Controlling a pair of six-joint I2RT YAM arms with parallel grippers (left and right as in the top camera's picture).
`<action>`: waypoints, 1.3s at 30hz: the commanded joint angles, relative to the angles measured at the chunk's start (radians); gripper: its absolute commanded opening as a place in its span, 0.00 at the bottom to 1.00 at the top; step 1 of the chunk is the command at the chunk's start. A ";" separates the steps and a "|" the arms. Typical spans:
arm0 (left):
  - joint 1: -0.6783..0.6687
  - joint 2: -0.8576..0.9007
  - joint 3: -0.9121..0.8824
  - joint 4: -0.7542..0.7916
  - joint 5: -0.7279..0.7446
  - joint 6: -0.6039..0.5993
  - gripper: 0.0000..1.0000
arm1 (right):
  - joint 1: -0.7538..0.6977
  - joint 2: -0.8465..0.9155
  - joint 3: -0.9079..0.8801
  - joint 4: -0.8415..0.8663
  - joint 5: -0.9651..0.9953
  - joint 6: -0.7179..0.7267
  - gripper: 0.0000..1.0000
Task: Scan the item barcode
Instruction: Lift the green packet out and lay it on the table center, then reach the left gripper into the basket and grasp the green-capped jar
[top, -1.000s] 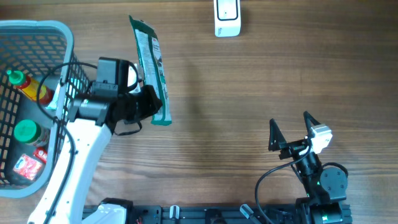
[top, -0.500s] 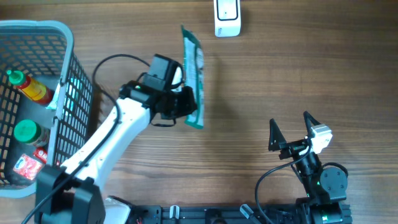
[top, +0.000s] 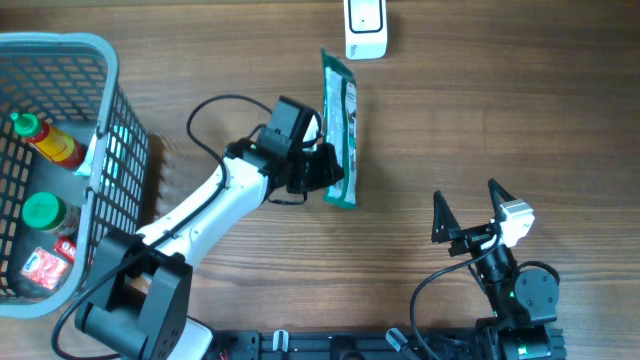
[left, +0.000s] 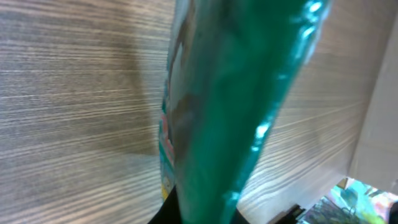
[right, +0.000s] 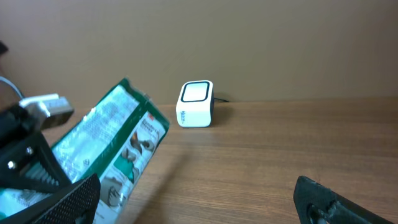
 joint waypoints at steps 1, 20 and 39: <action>-0.006 0.016 -0.111 0.021 -0.027 -0.004 0.16 | 0.006 -0.008 -0.001 0.003 0.017 -0.012 1.00; -0.005 -0.381 0.142 -0.349 -0.539 0.141 1.00 | 0.006 -0.008 -0.001 0.003 0.017 -0.012 1.00; 0.974 -0.485 0.341 -0.554 -0.787 -0.155 1.00 | 0.006 -0.008 -0.001 0.003 0.017 -0.012 1.00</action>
